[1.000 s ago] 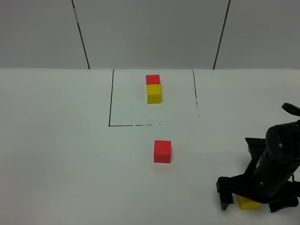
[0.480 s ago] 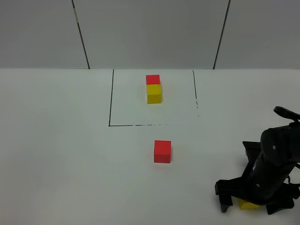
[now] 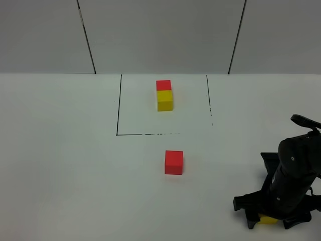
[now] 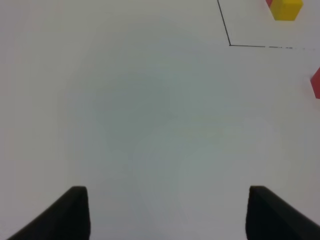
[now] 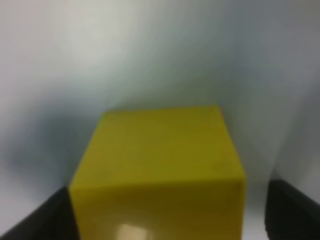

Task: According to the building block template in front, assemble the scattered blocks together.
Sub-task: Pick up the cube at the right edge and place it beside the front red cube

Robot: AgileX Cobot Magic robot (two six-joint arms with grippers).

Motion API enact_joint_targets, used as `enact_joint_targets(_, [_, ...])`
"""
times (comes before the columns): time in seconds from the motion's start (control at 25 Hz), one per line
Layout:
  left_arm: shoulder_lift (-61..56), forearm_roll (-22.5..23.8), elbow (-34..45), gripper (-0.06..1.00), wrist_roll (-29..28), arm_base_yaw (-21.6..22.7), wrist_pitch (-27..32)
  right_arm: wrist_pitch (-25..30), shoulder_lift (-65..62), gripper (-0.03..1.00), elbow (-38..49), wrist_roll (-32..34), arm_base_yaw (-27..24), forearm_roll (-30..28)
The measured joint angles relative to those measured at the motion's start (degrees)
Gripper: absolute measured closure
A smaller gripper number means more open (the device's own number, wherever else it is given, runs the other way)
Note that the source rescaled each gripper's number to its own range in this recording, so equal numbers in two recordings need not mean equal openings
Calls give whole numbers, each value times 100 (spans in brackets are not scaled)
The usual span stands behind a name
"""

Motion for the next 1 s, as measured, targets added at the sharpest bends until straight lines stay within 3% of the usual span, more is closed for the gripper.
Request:
enact_joint_targets(0.24, [0, 0, 0, 48, 0, 0, 0, -286, 0, 96, -14, 0, 0, 34])
enact_joint_targets(0.6, [0, 0, 0, 48, 0, 0, 0, -78, 19, 97, -122, -353, 0, 43])
enact_joint_targets(0.8, [0, 0, 0, 48, 0, 0, 0, 1189, 199, 97, -1001, -1296, 109, 125])
enact_joint_targets(1.0, [0, 0, 0, 48, 0, 0, 0, 2064, 210, 97, -2490, -1908, 660, -659])
